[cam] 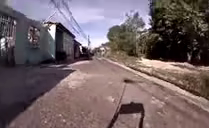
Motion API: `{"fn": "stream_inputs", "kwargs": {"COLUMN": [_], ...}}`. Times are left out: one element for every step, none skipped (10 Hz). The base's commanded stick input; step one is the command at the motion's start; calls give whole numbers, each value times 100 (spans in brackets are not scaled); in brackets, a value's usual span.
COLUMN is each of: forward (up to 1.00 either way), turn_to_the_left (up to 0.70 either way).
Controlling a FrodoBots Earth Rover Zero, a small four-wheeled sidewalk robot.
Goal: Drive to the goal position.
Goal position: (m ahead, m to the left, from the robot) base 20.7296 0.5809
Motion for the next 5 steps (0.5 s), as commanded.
{"fn": "stream_inputs", "kwargs": {"forward": [70,70,70,70,70], "turn_to_the_left": [0,0,0,0,0]}}
